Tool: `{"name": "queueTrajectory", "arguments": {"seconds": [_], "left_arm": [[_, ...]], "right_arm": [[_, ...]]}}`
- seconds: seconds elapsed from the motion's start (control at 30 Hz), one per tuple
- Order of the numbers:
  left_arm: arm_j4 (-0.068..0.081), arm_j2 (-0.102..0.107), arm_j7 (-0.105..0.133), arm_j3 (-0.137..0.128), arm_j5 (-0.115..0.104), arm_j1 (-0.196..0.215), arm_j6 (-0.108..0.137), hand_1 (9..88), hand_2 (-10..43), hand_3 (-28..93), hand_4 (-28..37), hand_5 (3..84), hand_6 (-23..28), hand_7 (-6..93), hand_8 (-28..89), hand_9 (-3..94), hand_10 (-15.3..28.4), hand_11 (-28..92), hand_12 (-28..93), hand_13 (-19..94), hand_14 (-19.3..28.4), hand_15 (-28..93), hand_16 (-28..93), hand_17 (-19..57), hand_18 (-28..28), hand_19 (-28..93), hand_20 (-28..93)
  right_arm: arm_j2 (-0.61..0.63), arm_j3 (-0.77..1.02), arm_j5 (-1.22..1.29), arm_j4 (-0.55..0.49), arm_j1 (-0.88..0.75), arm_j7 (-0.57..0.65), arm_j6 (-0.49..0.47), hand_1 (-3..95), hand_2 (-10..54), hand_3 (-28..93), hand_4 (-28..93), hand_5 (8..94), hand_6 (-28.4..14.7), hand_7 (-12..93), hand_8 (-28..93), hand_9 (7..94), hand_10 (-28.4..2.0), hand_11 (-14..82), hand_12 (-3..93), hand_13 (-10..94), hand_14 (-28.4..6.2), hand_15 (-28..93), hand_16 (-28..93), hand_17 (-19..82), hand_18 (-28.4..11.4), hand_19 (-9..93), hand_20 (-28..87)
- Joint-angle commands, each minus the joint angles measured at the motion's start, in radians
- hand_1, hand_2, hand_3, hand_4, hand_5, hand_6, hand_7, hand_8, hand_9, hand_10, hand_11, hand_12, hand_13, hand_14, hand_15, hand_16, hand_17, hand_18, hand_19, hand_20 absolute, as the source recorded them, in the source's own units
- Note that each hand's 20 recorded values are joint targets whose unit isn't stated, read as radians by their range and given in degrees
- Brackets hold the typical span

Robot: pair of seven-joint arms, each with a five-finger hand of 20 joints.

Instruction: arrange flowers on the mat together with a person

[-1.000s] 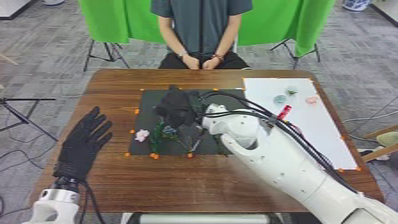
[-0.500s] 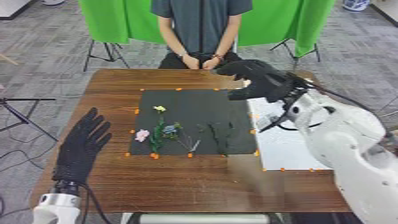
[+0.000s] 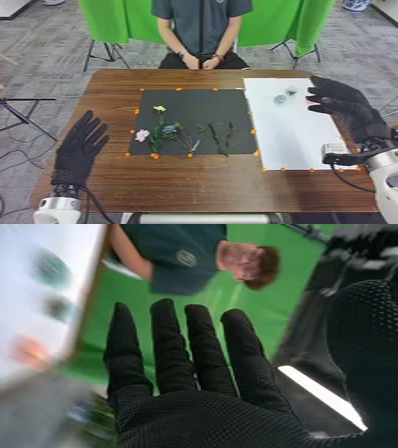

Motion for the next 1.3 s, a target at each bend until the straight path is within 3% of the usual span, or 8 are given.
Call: {"name": "queueTrajectory", "arguments": {"seconds": [0.03,0.2,0.43,0.73,0.83,1.0,1.3], "left_arm": [[0.004,-0.013,-0.017,0.013,0.013,0.001,-0.015,26.9,-0.9,68,-26.9,25.4,1.9,17.5,-10,18.7,9.9,17,16,17,11.8,14,6,-13.1,19.4,37,10],[0.008,-0.017,-0.02,0.015,0.012,-0.002,-0.018,26.9,-0.8,68,-26.8,25.4,1.9,17.5,-10,18.8,10.0,17,16,17,11.7,14,6,-13.1,19.4,37,10],[0.016,-0.007,-0.025,0.016,0.008,-0.015,-0.022,26.9,-0.8,68,-26.8,25.4,1.9,17.5,-10,18.8,10.1,17,16,17,11.7,14,6,-13.1,19.5,37,10],[0.022,-0.007,-0.038,0.019,0.003,-0.022,-0.036,26.9,-0.8,68,-26.7,25.5,2.0,17.4,-10,18.8,10.1,17,16,17,11.7,14,6,-13.1,19.4,37,10],[0.02,0.0,-0.032,0.018,0.015,-0.017,-0.033,27.0,-0.8,68,-26.7,25.5,2.0,17.4,-10,18.8,10.1,17,16,17,11.7,14,6,-13.1,19.4,37,10],[0.017,0.005,-0.023,0.02,0.009,-0.014,-0.031,26.9,-0.8,68,-26.7,25.5,2.0,17.4,-10,18.8,10.1,17,16,17,11.7,14,6,-13.2,19.4,37,10],[0.018,0.004,-0.03,0.018,0.005,-0.011,-0.031,26.9,-0.8,68,-26.7,25.6,2.0,17.4,-10,18.8,10.1,17,16,17,11.8,14,6,-13.1,19.4,37,10]], "right_arm": [[-0.006,0.022,0.204,0.004,-0.07,0.015,-0.039,20.9,-5.5,86,-22,34.1,-5.0,12,-8,35.9,-13.6,10.5,23.0,32,-13.1,18,30,8,-21.7,47,29],[-0.022,0.031,0.208,0.01,-0.078,0.035,-0.052,21.7,-5.3,86,-22,34.2,-4.9,13,-8,36.1,-13.6,11.0,22.9,32,-13.0,20,30,9,-21.6,47,29],[-0.027,0.019,0.161,0.02,-0.047,0.051,-0.123,24.9,-4.7,90,-21,34.3,-4.7,14,-8,36.2,-13.4,11.9,22.8,32,-12.6,21,28,9,-21.3,48,28],[-0.031,0.029,0.142,0.014,-0.052,0.06,-0.124,27.2,-5.9,90,-22,35.1,-4.4,15,-9,36.9,-13.0,12.6,22.4,33,-12.0,22,27,9,-21.0,47,28],[-0.03,0.025,0.138,0.018,-0.05,0.064,-0.128,29.9,-7.0,90,-22,35.1,-4.1,15,-9,36.8,-12.4,12.8,22.4,33,-11.5,22,27,10,-20.6,47,28],[-0.027,0.01,0.137,0.022,-0.039,0.06,-0.118,30.9,-7.1,90,-23,35.1,-3.7,17,-10,36.8,-12.4,13.2,22.3,33,-11.1,22,27,10,-20.4,48,27],[-0.031,0.004,0.144,0.02,-0.039,0.07,-0.111,30.3,-6.6,90,-23,35.3,-3.8,17,-10,37.1,-12.4,13.7,22.1,33,-11.2,23,26,10,-20.3,48,27]]}}
